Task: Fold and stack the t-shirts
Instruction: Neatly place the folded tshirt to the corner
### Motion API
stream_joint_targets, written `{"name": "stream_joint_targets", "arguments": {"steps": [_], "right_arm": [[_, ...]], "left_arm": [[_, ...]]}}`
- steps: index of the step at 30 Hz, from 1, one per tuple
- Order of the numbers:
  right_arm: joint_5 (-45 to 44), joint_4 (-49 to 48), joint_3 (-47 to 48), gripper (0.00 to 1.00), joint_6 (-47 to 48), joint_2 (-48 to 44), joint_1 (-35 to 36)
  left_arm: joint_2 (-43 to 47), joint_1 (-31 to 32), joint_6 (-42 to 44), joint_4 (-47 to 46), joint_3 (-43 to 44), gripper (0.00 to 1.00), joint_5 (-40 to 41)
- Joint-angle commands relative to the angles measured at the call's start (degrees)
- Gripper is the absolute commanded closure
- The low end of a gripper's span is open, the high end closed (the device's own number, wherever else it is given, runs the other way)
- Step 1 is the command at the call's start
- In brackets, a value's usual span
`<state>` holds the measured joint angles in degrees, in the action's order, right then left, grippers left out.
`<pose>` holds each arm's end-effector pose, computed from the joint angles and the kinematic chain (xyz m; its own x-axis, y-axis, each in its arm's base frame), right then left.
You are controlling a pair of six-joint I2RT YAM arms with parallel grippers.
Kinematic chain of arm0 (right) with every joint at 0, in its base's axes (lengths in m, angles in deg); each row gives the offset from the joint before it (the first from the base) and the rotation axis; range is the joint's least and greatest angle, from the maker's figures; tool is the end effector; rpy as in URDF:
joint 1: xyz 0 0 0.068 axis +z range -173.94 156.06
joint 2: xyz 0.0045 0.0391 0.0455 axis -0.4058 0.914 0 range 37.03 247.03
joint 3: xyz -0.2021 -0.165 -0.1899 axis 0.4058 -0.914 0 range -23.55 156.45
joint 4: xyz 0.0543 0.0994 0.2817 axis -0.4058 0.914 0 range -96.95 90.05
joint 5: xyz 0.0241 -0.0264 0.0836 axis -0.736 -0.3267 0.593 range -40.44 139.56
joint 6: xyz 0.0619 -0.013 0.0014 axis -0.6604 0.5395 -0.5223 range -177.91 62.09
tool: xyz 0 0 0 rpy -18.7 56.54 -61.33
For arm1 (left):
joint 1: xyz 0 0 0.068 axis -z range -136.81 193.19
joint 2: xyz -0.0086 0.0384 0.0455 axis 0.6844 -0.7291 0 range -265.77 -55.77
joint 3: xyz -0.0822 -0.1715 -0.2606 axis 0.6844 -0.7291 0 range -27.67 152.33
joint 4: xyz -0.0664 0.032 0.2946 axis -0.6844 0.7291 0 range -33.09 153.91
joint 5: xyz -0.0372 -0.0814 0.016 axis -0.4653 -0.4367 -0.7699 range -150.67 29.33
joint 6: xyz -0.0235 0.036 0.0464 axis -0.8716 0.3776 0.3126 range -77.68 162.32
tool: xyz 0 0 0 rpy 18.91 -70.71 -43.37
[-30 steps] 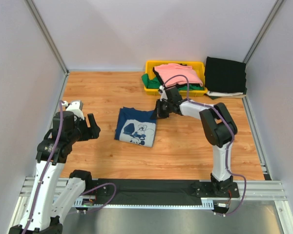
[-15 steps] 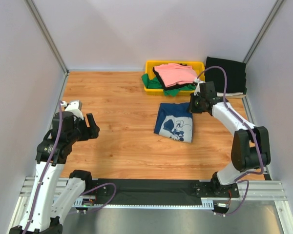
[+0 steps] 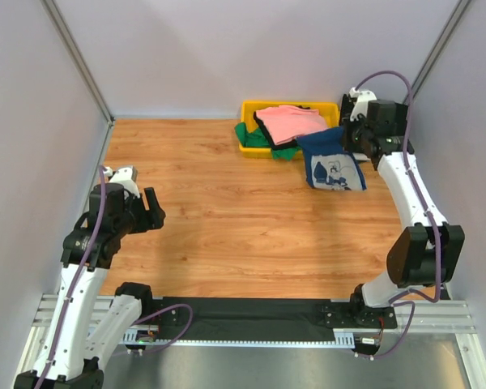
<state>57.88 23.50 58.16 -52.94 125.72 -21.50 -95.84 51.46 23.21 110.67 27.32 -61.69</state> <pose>0.4038 0.0243 0.3788 -0.5915 -0.1110 -0.7987 -0.2090 0.9777 0.0189 0.1371 -0.0209 0.3721 -0.6380 -0.2381 -0.7323 -0.0544 0.9625 -0.2656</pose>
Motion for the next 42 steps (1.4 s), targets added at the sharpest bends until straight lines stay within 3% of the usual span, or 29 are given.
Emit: {"name": "stream_joint_targets", "arguments": {"steps": [1,14,27,42], "right_arm": [[1.8,-1.6,6.1,1.0,4.4,-0.6,-1.9],[4.2,-1.5,22.7,1.0,10.2,9.0,-6.6],[4.1,2.9,43.9,1.0,15.6,25.9,-10.3],[-1.0,-1.9,53.1,1.0,15.2,40.5,-15.3]], "left_arm": [[0.1,0.2,-0.5,-1.5,-0.3,0.23,0.8],[-0.4,0.2,-0.6,-1.5,-0.4,0.25,0.8],[-0.8,0.2,-0.9,-1.3,-0.5,0.25,0.9],[-0.4,0.2,-1.0,-1.3,-0.5,0.25,2.2]]}}
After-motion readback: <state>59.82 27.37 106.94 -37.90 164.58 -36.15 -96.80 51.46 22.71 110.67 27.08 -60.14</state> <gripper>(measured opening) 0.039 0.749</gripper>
